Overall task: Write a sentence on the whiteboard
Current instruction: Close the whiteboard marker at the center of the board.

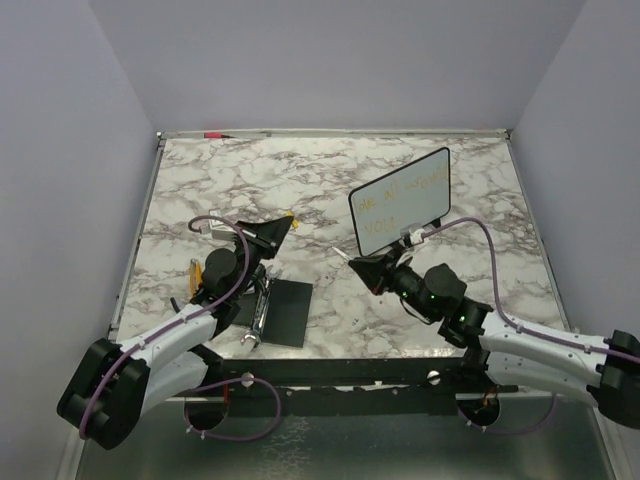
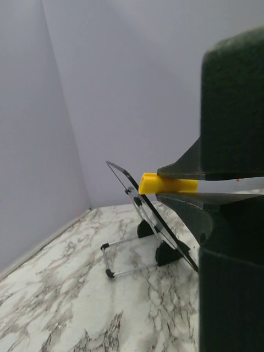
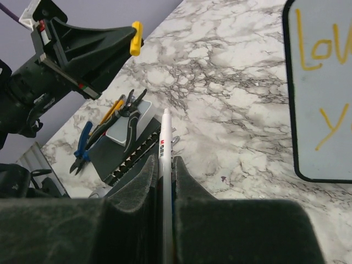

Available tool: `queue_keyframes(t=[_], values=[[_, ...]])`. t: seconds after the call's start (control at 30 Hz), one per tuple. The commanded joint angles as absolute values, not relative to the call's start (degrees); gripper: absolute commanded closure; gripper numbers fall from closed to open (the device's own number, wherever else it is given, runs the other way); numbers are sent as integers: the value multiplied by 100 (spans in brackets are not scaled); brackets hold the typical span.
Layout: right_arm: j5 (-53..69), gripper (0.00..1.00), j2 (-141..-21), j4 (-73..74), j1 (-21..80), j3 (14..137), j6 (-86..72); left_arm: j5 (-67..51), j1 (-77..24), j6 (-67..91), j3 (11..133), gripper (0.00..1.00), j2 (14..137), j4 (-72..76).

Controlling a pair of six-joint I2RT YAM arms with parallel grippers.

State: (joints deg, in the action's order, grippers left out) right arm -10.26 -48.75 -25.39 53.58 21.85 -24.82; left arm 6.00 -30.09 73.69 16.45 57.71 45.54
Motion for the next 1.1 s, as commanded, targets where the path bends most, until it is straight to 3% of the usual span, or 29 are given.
queue_keyframes(t=[0.0,0.43,1.07], values=[[-2575,99,-5430,-3854,6217,2330,-1815,839,-2960,8058,1466,100,5642,5445],[-3106,99,-6984,-5885,7004,2844,-672,862,-2909,8329,1322,100,5509,5493],[-2888,99,-7785,-5982,7005,3364,-618,696,-2894,8446,1344,100,5559,5491]])
